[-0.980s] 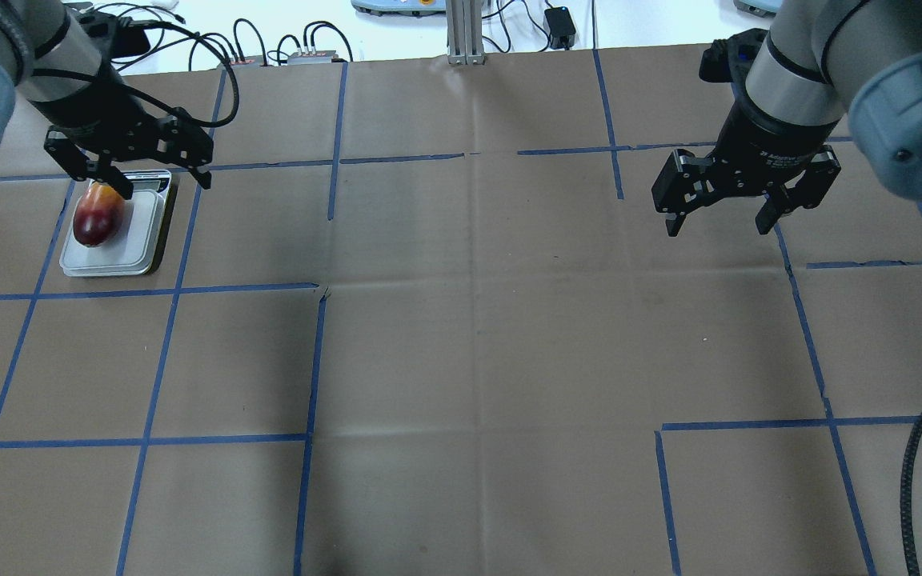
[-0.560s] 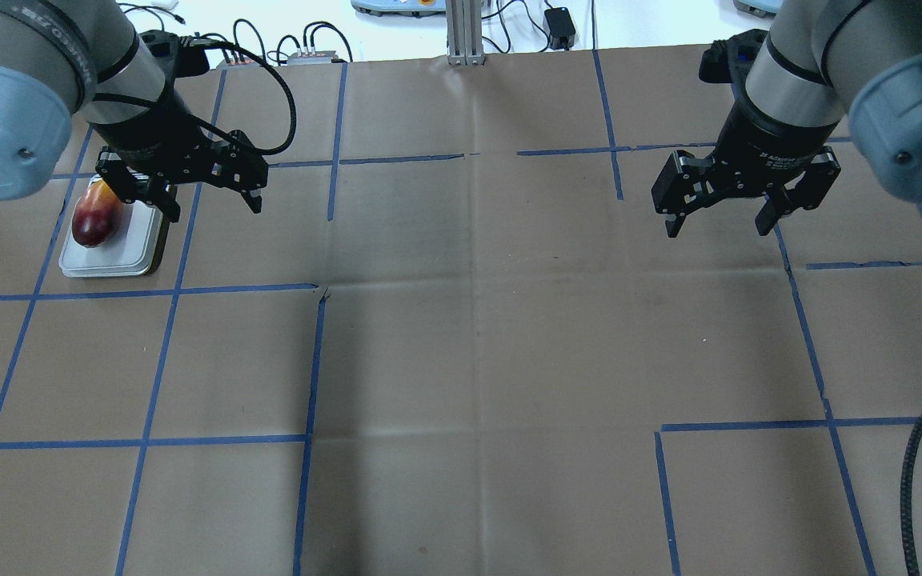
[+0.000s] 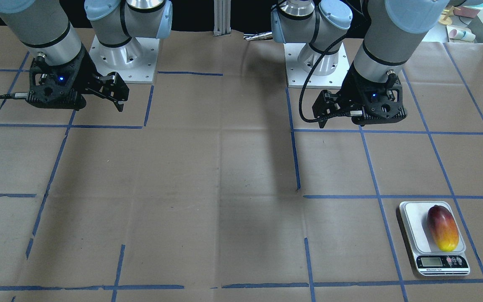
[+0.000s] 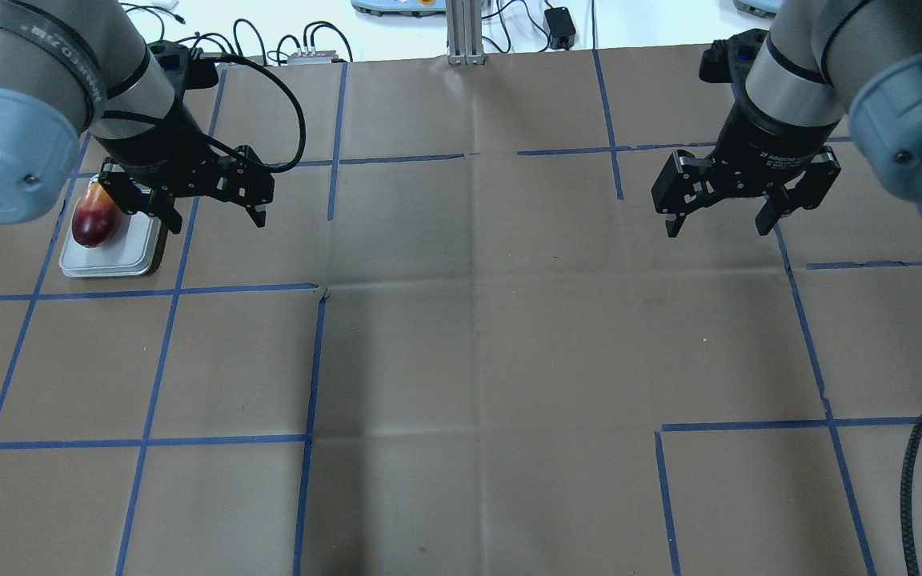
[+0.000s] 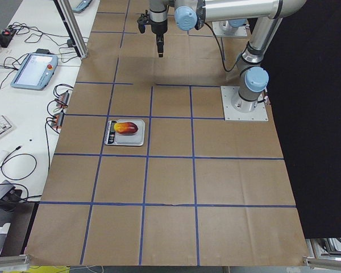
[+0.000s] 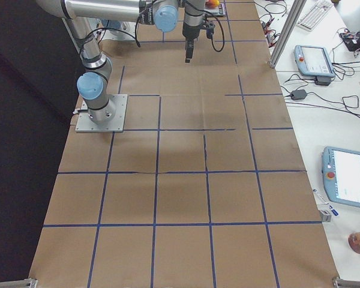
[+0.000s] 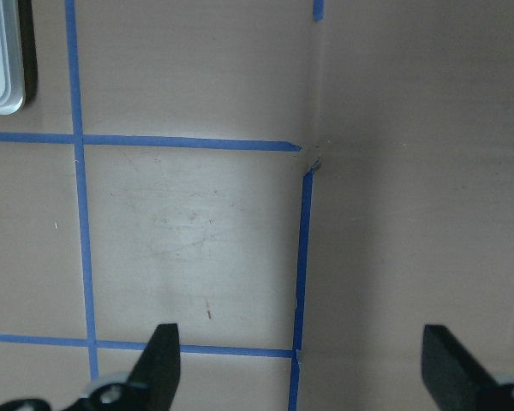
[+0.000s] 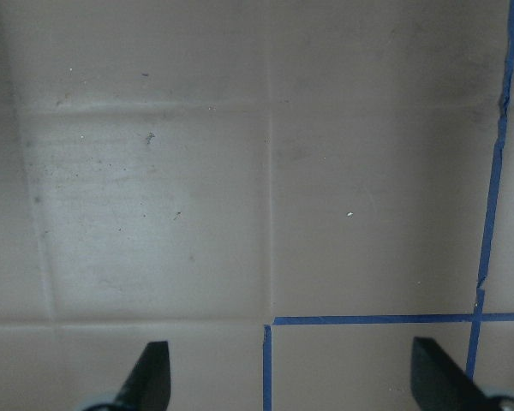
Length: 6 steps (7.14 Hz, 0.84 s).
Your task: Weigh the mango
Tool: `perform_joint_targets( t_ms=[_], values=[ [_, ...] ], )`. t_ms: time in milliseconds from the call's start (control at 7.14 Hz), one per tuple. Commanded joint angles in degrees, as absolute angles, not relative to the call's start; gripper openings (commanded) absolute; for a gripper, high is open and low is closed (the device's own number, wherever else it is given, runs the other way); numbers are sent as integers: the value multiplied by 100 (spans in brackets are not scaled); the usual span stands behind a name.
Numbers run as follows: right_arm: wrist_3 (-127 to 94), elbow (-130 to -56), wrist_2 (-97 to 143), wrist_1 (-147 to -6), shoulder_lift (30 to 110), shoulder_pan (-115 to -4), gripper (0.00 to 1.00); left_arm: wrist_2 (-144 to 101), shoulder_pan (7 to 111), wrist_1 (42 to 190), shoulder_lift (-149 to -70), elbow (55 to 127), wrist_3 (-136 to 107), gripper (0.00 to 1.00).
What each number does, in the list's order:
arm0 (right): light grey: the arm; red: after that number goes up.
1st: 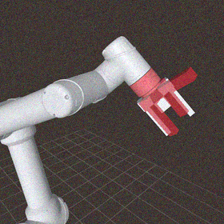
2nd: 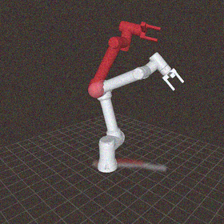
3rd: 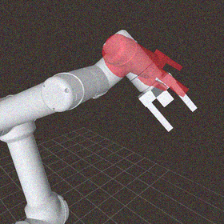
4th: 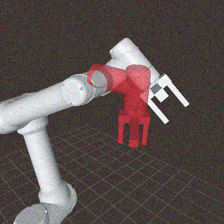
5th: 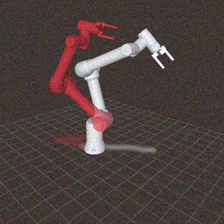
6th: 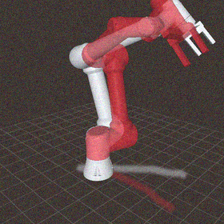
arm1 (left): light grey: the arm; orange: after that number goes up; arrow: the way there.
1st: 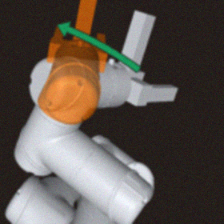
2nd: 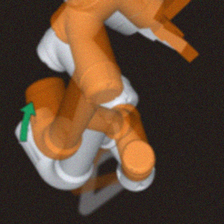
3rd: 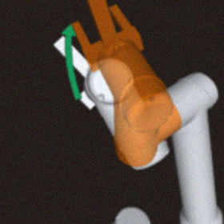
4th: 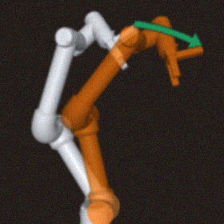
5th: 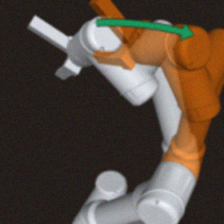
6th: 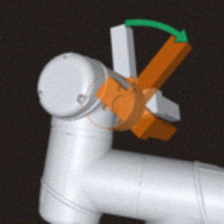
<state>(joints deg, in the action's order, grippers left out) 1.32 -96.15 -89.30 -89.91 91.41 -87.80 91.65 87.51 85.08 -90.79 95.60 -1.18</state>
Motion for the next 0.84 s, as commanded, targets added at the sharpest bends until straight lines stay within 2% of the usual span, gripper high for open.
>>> perform_joint_targets(
  t_ms=[0,700],
  values=[
    [132,-9615,-8930,-8991,9141,-8780,100,9193,8754,8446,-9071,9632,-176,100],
    [132,-9615,-8930,-8991,9141,-8780,100,9176,8754,8437,-9088,9624,-220,100]
  ],
)
